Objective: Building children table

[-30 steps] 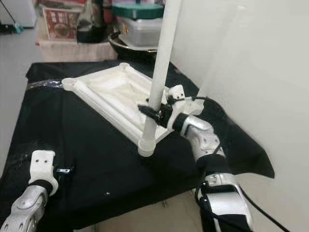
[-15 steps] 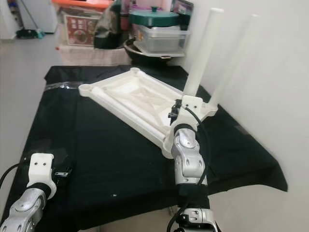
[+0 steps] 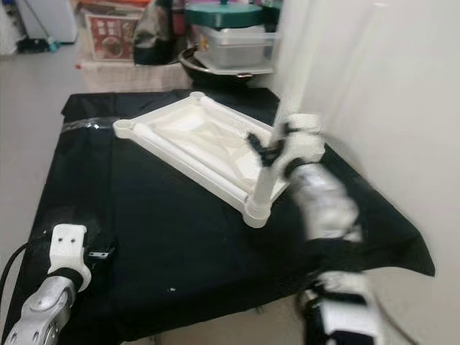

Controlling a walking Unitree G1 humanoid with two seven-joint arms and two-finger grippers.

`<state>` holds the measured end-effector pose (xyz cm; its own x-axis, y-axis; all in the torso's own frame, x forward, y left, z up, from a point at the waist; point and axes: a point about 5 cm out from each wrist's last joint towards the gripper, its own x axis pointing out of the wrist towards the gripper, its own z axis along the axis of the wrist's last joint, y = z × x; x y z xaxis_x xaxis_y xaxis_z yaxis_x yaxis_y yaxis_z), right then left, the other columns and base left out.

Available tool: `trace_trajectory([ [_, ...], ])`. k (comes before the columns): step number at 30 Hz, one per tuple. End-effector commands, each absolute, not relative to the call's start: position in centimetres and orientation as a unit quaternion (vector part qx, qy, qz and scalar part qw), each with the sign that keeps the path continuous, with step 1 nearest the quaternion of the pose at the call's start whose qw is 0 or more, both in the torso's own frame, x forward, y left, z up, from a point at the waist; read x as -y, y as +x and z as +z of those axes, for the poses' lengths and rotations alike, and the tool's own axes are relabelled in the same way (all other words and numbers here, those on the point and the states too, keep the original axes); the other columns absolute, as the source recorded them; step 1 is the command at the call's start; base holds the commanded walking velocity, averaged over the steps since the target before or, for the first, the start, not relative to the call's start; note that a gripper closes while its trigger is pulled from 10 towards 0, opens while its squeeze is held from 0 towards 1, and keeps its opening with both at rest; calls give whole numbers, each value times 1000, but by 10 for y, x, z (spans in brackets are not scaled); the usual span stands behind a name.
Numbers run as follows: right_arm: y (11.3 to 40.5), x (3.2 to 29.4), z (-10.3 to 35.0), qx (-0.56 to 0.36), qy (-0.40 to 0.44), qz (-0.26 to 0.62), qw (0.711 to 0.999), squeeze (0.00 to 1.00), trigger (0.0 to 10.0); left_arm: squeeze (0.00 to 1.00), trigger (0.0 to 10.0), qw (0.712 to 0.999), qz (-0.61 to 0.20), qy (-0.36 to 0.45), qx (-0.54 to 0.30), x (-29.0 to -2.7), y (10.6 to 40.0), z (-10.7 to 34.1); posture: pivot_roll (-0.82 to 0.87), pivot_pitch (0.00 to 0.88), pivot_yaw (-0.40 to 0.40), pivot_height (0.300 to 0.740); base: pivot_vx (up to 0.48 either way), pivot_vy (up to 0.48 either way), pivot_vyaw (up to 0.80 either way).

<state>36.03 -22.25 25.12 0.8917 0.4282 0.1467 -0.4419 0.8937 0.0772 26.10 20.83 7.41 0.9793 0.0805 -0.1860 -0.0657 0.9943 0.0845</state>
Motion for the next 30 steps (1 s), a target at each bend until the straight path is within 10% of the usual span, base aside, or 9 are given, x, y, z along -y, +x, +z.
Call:
trace_trajectory([
  [1,360,215,242,51,55,282,956,0,10000,0,10000,988,36,35,-146,-206,254,53,99,0,-126,740,0,0,0],
  [18,348,121,205,11,27,539,842,0,10000,0,10000,989,34,32,-143,-203,255,54,125,0,-141,740,0,0,0],
  [19,348,119,204,11,27,545,838,0,7569,0,10000,989,33,32,-143,-202,255,54,124,0,-143,740,0,0,0],
  [20,348,120,200,4,31,540,841,0,0,0,10000,989,32,31,-143,-202,255,54,119,0,-144,740,0,0,0],
  [27,359,134,183,-18,28,418,908,0,0,0,10000,988,34,30,-146,-201,254,51,109,0,-149,740,0,0,0],
  [30,368,158,166,-51,26,192,980,0,0,0,10000,989,34,30,-143,-202,255,53,108,0,-142,740,0,0,0],
])
